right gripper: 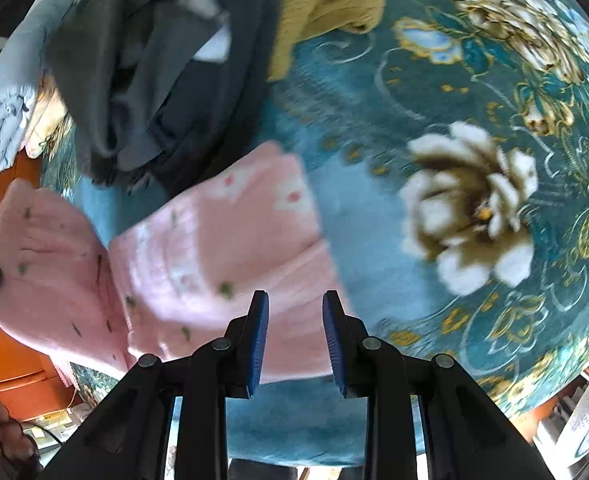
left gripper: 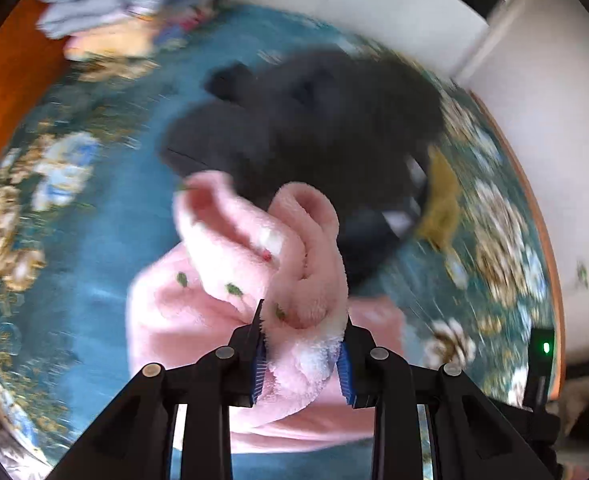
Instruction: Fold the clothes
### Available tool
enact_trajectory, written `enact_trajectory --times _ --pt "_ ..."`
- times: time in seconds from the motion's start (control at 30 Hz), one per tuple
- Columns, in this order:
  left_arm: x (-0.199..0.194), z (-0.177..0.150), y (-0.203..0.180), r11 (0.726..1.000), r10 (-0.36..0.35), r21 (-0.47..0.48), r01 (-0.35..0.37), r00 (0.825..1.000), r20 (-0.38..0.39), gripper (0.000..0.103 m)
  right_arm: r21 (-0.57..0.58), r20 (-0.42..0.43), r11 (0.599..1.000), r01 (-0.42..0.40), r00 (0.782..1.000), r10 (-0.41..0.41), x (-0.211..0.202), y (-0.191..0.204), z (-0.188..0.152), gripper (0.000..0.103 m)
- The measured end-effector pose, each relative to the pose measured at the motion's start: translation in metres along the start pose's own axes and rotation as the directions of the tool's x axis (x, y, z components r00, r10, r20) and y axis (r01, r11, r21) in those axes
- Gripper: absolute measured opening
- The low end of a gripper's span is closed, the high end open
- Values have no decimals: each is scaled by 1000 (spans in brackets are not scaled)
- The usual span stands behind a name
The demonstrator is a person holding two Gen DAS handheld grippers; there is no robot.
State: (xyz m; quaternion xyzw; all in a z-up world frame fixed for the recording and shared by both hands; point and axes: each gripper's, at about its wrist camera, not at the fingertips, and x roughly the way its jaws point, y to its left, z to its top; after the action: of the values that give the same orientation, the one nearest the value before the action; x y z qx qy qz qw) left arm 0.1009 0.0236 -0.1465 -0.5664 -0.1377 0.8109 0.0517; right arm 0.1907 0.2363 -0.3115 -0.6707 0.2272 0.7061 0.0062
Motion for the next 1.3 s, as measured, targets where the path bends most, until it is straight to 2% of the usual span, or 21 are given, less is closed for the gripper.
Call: enact_trajectory --times 0.13,0.23,0.37,0.43,0.47,0.5,0.53,0.6,0.7,0.8,0.87,0.97,1.17,1.3 --pt "58 -19 -53 995 -1 100 13 993 -120 31 27 -5 1000 -2 1000 2 2 -29 6 28" --pt "85 -34 -75 986 -16 156 49 978 -207 32 50 -24 999 -8 1000 10 7 -49 7 28" --pt "100 -43 -76 989 -32 126 72 955 -296 40 70 -43 997 -45 998 48 14 -62 9 29" --pt "102 -45 -67 992 -81 62 108 940 -332 57 66 -44 994 -91 995 94 15 -60 11 29" --pt "100 -45 -63 992 -99 45 122 935 -339 59 63 -42 990 -126 991 129 15 -57 12 34" --pt "95 -45 -60 991 -113 36 132 933 -341 61 60 -39 984 -169 984 171 15 -54 14 46" --pt "91 -45 -59 990 -113 45 136 932 -345 64 58 -35 976 -211 976 214 15 -50 16 49" --pt "82 -46 -57 988 -98 77 132 932 -349 64 40 -48 957 -289 956 290 18 -39 19 49" --pt "64 -45 -37 996 -60 47 79 948 -312 64 -4 -89 935 -354 932 352 26 -19 23 49" --pt "49 -43 6 996 13 -86 -37 964 -265 64 -83 -134 933 -350 932 338 35 4 24 49" --pt "40 -44 40 975 41 -203 -94 967 -253 64 -118 -150 926 -358 928 340 39 16 25 49" --pt "26 -52 80 931 60 -338 -139 970 -235 64 -142 -154 931 -335 937 314 47 30 28 49" --pt "5 -70 108 906 113 -376 -194 967 -229 64 -227 -101 930 -290 957 273 46 48 39 51" --pt "6 -76 108 906 122 -368 -210 961 -246 64 -251 -119 918 -306 951 285 52 60 49 51"
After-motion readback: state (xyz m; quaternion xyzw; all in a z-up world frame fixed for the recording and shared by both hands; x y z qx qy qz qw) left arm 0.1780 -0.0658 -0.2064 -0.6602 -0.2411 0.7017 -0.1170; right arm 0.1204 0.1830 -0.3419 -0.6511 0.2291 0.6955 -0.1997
